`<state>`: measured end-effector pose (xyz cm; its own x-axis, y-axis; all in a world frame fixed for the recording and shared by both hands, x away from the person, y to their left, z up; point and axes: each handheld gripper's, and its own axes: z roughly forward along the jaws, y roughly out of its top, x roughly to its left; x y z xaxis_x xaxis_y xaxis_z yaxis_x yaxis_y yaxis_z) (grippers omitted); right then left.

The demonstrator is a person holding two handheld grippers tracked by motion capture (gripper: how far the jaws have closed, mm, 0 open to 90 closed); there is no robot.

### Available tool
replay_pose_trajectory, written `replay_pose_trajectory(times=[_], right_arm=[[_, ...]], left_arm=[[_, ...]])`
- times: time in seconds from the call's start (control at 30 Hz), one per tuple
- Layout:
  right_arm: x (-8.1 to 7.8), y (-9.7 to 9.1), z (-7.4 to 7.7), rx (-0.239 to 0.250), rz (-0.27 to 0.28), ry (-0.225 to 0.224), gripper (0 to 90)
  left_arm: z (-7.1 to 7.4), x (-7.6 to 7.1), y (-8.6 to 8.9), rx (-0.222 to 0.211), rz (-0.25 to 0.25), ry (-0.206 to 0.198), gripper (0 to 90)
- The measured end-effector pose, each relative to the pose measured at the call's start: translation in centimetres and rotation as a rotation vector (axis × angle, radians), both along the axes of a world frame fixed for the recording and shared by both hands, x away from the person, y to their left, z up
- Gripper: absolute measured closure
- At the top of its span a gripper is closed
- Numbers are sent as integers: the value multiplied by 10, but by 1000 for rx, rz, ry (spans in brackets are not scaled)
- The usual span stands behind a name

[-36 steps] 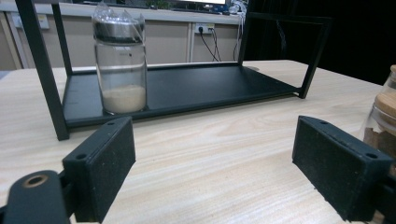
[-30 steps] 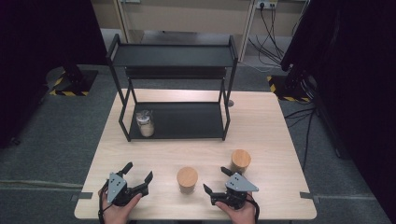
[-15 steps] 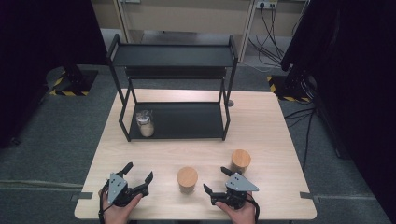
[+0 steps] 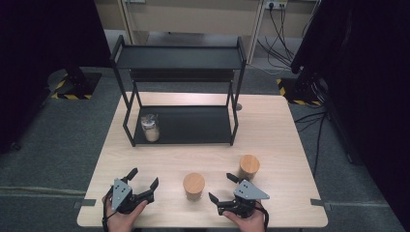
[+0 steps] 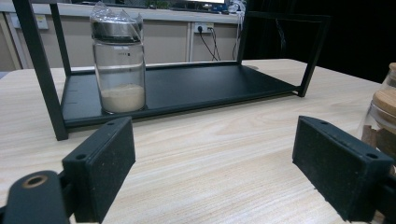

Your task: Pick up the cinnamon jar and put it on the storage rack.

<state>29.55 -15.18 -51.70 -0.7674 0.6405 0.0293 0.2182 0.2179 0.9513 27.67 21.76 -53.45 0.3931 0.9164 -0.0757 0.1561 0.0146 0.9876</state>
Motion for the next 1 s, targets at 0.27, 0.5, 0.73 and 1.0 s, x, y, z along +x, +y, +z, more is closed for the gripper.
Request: replay_pose_trajectory(times=[0.27, 0.5, 0.73, 1.0], right_arm=[[1, 13, 3, 2, 51, 5, 61], [5, 27, 6, -1, 112, 7, 65], [9, 43, 6, -30, 170, 10, 85], [16, 56, 3, -44, 180, 11, 130]], left_arm=[[0, 1, 0, 1, -2, 4, 127], [0, 1, 0, 2, -2, 5, 127], [0, 1, -1, 2, -3, 3, 127], [0, 0, 0, -2, -4, 1, 126]])
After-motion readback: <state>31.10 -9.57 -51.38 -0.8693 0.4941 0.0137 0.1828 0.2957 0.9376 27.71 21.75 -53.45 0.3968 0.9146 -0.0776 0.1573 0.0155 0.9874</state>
